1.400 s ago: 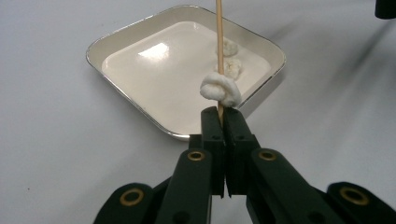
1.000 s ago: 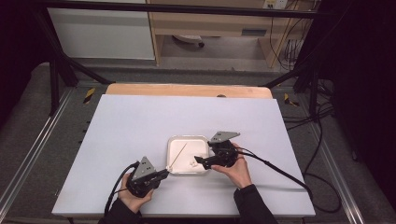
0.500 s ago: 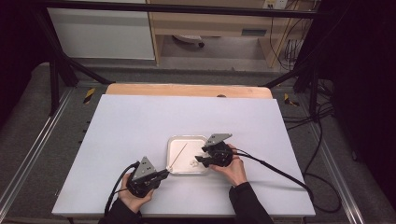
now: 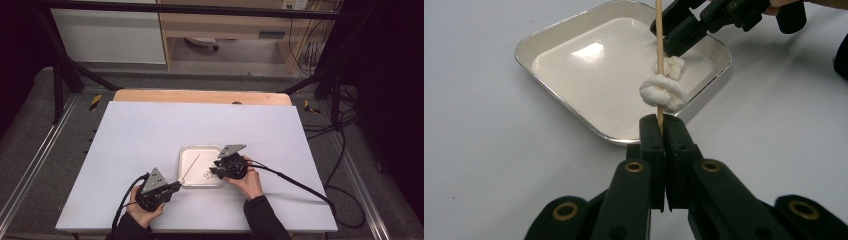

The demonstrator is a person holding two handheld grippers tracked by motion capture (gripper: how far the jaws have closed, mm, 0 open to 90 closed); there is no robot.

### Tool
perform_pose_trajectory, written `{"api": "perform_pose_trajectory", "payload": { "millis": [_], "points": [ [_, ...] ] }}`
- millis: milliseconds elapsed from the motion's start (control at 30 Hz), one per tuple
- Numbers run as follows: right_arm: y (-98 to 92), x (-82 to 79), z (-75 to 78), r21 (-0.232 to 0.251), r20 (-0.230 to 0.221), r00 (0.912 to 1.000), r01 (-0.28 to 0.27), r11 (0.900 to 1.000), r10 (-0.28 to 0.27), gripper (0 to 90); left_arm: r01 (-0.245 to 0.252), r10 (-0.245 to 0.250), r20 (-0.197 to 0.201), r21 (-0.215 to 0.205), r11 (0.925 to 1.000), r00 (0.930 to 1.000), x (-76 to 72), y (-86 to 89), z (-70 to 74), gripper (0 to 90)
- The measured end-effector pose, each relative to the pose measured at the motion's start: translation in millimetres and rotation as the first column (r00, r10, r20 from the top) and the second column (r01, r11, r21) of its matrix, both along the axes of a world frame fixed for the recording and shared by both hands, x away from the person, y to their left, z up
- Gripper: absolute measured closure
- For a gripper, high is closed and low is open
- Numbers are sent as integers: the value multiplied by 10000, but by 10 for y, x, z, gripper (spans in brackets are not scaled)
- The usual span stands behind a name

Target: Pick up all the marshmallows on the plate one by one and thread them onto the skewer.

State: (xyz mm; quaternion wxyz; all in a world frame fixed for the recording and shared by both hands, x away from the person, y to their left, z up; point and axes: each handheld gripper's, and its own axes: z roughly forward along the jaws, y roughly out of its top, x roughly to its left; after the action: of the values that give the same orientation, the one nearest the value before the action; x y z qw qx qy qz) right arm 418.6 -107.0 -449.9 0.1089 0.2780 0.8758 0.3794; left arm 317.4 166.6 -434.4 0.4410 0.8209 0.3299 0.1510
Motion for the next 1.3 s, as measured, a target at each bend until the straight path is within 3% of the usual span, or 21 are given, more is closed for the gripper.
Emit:
{"api": "perform_pose_trajectory", "payload": {
  "millis": [267, 633, 1067, 1300],
  "points": [
    [-6, 10, 3, 106, -165, 9998, 126, 9999, -125, 715, 14, -14, 27, -16, 10000, 10000, -2, 1, 2, 882],
    [-50, -17, 149, 960, -269, 9995, 212, 9952, -187, 733, 3, -3, 38, -44, 10000, 10000, -7, 6, 8, 883],
    [-136, -99, 372, 1975, -532, 9985, 201, 9801, -97, 738, 27, -26, 64, -67, 10000, 10000, -13, 1, 10, 882],
    [-183, -147, 486, 2641, -511, 9987, 165, 9643, -31, 736, 47, -46, 106, -99, 9999, 9999, -18, 2, 13, 882]
  ]
}}
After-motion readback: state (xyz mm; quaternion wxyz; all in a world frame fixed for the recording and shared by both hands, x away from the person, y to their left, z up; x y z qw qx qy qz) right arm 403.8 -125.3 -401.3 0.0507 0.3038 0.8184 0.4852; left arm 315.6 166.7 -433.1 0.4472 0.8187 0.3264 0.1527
